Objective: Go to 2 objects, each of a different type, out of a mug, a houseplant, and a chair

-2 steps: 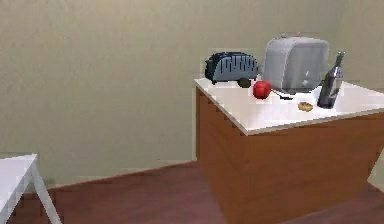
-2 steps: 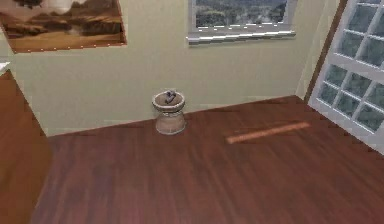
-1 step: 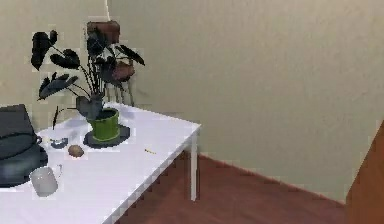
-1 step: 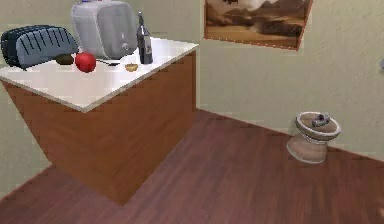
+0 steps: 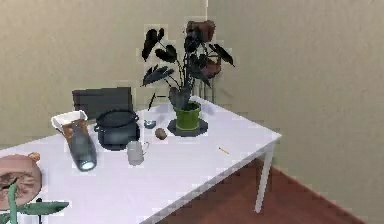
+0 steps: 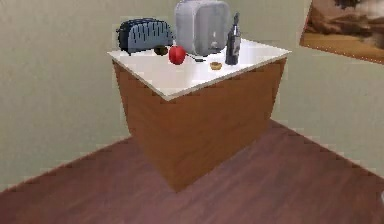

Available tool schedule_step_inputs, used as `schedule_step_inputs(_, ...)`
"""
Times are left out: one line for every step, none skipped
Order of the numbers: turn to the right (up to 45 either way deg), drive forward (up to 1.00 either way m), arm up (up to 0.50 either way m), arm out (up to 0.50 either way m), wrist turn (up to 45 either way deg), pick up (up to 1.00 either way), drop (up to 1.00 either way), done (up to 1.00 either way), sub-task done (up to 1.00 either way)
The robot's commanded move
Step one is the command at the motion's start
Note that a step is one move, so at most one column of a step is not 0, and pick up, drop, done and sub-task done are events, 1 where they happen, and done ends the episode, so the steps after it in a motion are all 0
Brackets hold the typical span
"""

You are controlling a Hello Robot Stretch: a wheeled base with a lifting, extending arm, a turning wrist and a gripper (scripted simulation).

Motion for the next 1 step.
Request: schedule_step_inputs(0.0, 0.00, 0.00, 0.00, 0.0, 0.00, 0.00, 1.00, 0.00)
